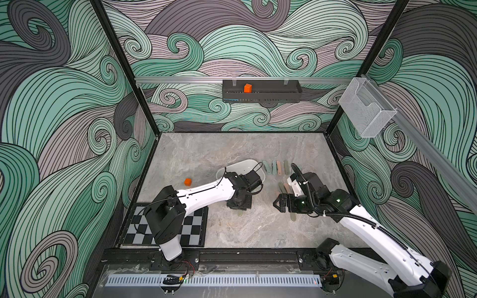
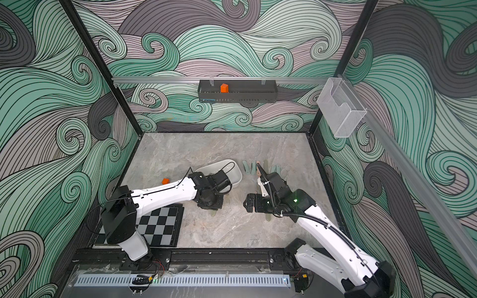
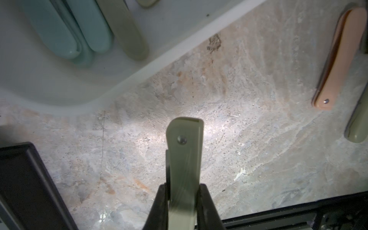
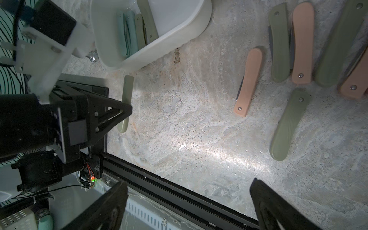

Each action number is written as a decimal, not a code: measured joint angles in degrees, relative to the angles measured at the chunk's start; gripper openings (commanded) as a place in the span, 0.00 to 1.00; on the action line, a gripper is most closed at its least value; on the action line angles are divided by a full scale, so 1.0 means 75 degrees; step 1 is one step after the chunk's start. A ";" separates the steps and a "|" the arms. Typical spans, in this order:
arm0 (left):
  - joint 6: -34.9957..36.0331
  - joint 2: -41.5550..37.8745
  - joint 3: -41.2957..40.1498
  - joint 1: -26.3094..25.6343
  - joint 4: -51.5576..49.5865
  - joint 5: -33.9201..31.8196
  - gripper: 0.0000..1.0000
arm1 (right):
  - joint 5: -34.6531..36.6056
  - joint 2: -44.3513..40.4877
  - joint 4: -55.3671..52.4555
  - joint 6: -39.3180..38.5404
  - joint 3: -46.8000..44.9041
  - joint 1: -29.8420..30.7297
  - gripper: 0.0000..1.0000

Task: Take the fruit knife out of the storage box
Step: Place the fruit knife at the center of the board.

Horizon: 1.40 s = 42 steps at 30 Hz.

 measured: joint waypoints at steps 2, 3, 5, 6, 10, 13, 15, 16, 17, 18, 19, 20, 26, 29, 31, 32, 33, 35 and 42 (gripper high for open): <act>-0.0187 0.0000 -0.0309 -0.0035 0.0256 0.0000 0.07 | 0.0064 -0.0082 -0.0070 0.0041 0.0000 0.0020 0.98; -0.0254 0.0003 -0.0434 -0.0055 0.0361 0.0000 0.07 | 0.0087 -0.0117 -0.0099 0.0050 0.0003 0.0020 0.98; -0.0388 0.0032 -0.0699 -0.0073 0.0586 -0.0009 0.07 | 0.0131 -0.0201 -0.0187 0.0085 0.0003 0.0020 0.98; -0.0431 0.0058 -0.0799 -0.0087 0.0691 -0.0012 0.07 | 0.0163 -0.0236 -0.0227 0.0096 0.0003 0.0020 0.98; -0.0530 0.0283 -0.1099 -0.0207 0.1017 -0.0020 0.09 | 0.0239 -0.0350 -0.0370 0.0122 0.0003 0.0020 0.98; -0.0557 0.0458 -0.1128 -0.0321 0.1128 -0.0032 0.14 | 0.0265 -0.0414 -0.0417 0.0128 0.0003 0.0020 0.98; -0.0557 0.0493 -0.1128 -0.0356 0.1163 -0.0052 0.28 | 0.0274 -0.0434 -0.0446 0.0131 0.0003 0.0020 0.98; -0.0533 0.0493 -0.1119 -0.0358 0.1160 -0.0076 0.36 | 0.0280 -0.0437 -0.0449 0.0131 0.0003 0.0020 0.98; -0.0507 0.0493 -0.1090 -0.0376 0.1134 -0.0108 0.45 | 0.0297 -0.0437 -0.0449 0.0134 0.0003 0.0020 0.98; -0.0443 0.0493 -0.1037 -0.0388 0.1087 -0.0140 0.52 | 0.0318 -0.0437 -0.0452 0.0131 0.0003 0.0020 0.98; -0.0428 0.0493 -0.0935 -0.0393 0.1005 -0.0201 0.57 | 0.0344 -0.0437 -0.0455 0.0131 0.0003 0.0020 0.98; -0.0385 0.0490 -0.0781 -0.0393 0.0898 -0.0262 0.60 | 0.0388 -0.0434 -0.0458 0.0131 0.0003 0.0020 0.98; 0.0006 0.0149 0.0373 -0.0350 0.0143 -0.0833 0.78 | 0.0586 -0.0131 -0.0536 0.0090 0.0192 0.0020 0.87; 0.0341 -0.0405 0.0755 -0.0122 -0.0219 -0.1154 0.80 | 0.0612 0.0562 -0.0560 -0.0038 0.0548 0.0020 0.57; 0.0574 -0.0906 0.0766 0.0329 -0.0373 -0.1241 0.82 | 0.0609 0.1183 -0.0539 -0.0122 0.0822 0.0023 0.35; 0.0653 -0.1157 0.0737 0.0664 -0.0434 -0.1279 0.83 | 0.0609 0.1536 -0.0527 -0.0192 0.0965 0.0023 0.19; 0.0749 -0.1373 0.0670 0.0988 -0.0434 -0.1300 0.83 | 0.0606 0.1842 -0.0510 -0.0227 0.1096 0.0023 0.05; 0.0994 -0.1830 0.0396 0.1818 -0.0393 -0.1323 0.85 | 0.0612 0.2582 -0.0478 -0.0326 0.1437 0.0026 0.00; 0.1582 -0.1929 -0.0149 0.3736 -0.0405 -0.1046 0.80 | 0.0574 0.4520 -0.0294 -0.0749 0.2731 -0.0003 0.00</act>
